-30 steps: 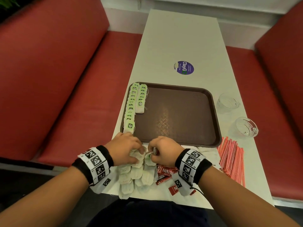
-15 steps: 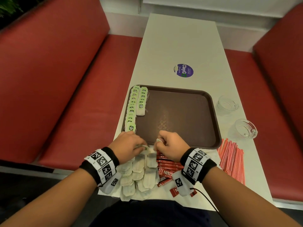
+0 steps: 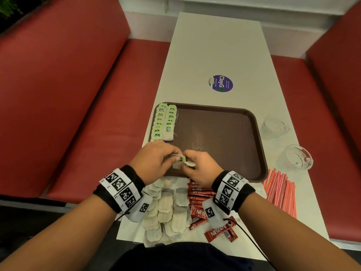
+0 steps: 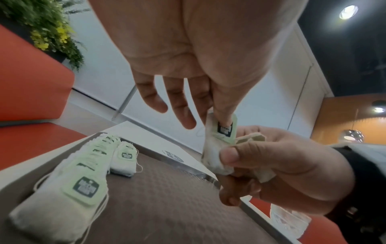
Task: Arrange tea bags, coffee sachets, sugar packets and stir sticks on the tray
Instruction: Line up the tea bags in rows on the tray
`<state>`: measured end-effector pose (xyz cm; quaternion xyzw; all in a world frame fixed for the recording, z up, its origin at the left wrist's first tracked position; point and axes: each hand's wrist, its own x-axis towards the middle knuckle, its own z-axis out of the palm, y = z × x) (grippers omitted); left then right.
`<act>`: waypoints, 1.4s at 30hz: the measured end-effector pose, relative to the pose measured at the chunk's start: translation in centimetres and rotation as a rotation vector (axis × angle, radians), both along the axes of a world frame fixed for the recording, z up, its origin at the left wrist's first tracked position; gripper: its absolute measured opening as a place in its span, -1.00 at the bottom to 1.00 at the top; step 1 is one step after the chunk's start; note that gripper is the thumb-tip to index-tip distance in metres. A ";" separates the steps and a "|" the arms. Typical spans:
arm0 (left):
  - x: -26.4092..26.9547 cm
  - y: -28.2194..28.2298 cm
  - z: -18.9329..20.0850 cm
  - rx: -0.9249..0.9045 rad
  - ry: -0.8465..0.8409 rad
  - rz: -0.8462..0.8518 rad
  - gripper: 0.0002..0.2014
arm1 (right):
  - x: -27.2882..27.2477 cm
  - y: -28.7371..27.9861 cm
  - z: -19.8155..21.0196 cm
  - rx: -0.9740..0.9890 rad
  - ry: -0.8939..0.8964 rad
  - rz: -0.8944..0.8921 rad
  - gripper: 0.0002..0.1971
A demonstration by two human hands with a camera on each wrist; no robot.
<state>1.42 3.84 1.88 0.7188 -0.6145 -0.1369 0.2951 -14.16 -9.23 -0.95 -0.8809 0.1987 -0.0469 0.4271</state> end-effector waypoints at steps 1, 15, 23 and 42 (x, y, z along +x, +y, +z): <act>0.1 -0.1 0.0 0.019 0.060 0.031 -0.90 | 0.1 -0.2 0.0 0.008 -0.012 -0.006 -0.86; 7.0 -6.1 -4.3 0.492 0.131 0.471 -0.87 | 0.5 -1.1 0.1 0.154 0.068 -0.120 -0.84; 8.0 -8.8 -5.1 0.530 0.123 0.591 -0.82 | -0.1 -1.4 0.1 0.151 0.100 -0.132 -0.77; 6.0 -12.0 -4.1 0.744 -0.237 0.382 -0.62 | -0.7 -1.9 -0.2 0.093 0.103 -0.156 -0.84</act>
